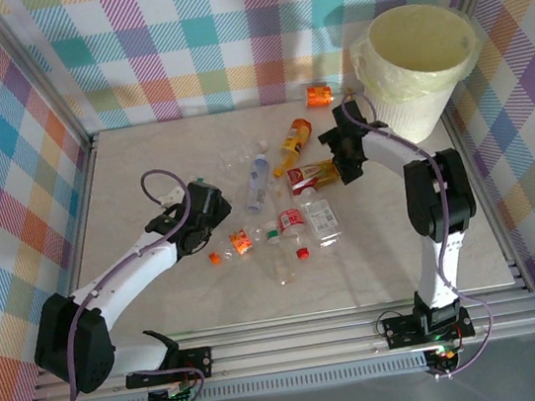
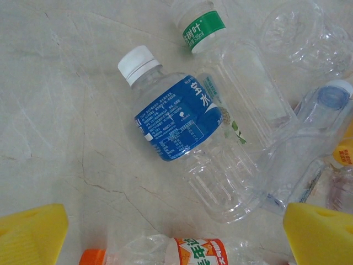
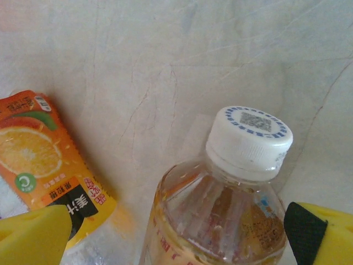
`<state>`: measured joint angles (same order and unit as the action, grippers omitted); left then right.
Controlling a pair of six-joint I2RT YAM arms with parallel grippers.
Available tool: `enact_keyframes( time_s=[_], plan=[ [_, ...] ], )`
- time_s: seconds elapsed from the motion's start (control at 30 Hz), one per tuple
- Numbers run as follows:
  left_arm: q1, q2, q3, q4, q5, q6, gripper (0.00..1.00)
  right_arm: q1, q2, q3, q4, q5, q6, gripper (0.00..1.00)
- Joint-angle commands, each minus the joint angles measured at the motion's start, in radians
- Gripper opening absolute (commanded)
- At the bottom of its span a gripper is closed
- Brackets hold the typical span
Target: Put the plastic bottles in the bin
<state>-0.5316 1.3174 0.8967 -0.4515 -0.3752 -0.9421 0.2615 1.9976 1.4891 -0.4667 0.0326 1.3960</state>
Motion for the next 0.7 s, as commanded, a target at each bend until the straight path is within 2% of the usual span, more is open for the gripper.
enact_keyframes(
  time_s=[0.0, 0.43, 0.67],
  plan=[
    [0.018, -0.009, -0.024, 0.001, 0.003, 0.036, 1.00, 0.005, 0.054, 0.064, -0.075, -0.036, 0.054, 1.00],
    [0.024, -0.019, -0.051, 0.041, 0.024, 0.094, 1.00, 0.006, 0.147, 0.116, -0.086, -0.143, 0.058, 0.99],
    [0.024, 0.004, -0.052, 0.065, 0.053, 0.107, 1.00, 0.004, 0.114, 0.062, -0.008, -0.137, 0.053, 0.86]
  ],
)
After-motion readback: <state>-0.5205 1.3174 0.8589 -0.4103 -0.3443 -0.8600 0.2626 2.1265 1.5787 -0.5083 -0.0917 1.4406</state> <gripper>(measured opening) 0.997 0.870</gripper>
